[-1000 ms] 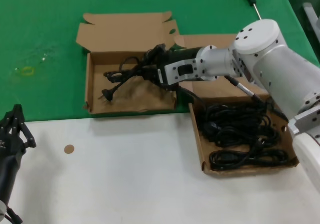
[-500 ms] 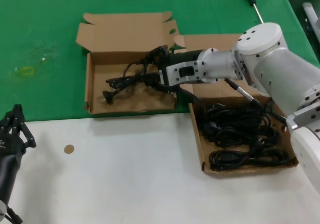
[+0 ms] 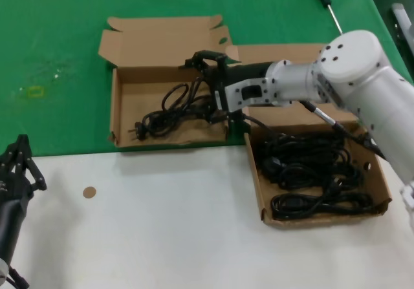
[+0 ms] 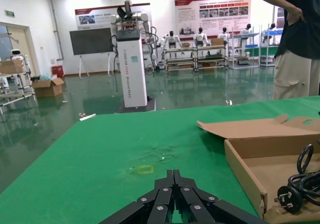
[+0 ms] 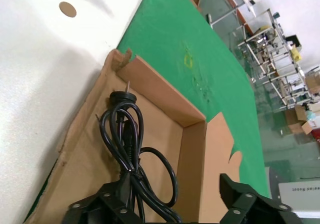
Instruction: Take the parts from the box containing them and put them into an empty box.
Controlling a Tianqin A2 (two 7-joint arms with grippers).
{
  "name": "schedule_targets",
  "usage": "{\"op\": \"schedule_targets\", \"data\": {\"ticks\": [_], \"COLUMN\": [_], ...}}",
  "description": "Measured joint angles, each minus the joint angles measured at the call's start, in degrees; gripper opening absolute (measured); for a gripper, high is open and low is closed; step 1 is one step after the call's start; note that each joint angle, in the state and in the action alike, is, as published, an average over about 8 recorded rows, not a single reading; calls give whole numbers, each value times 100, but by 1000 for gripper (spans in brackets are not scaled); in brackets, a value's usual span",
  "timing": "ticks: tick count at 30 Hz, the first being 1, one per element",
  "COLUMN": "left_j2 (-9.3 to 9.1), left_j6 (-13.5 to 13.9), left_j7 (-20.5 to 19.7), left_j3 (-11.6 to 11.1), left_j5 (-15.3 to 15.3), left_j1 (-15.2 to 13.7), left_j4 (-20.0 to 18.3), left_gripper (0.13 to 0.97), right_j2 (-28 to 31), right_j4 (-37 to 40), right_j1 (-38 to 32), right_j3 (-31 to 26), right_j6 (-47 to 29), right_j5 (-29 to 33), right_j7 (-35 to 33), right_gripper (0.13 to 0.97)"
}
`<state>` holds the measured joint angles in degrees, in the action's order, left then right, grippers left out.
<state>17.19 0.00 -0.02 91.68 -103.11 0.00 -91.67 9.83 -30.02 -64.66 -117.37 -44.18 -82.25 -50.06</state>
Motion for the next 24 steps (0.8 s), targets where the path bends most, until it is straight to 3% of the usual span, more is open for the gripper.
{"op": "schedule_targets", "data": {"ticks": [5, 10, 19, 24], "left_j2": [0, 0, 0, 0], "left_j6": [0, 0, 0, 0], "left_j7": [0, 0, 0, 0], "left_j3": [0, 0, 0, 0], "left_j5": [0, 0, 0, 0], "left_j1": [0, 0, 0, 0], "left_j4": [0, 0, 0, 0], "left_gripper": [152, 157, 177, 220], "right_j2": [311, 439, 452, 464], "right_j4": [-880, -1227, -1326, -1534], "right_j1": [360, 506, 608, 861], "right_j3": [-80, -96, -55, 58], "right_j6": [-53, -58, 12, 202], "right_j5": [67, 81, 49, -43], "right_j7": [420, 578, 654, 842], "right_gripper": [618, 749, 889, 898]}}
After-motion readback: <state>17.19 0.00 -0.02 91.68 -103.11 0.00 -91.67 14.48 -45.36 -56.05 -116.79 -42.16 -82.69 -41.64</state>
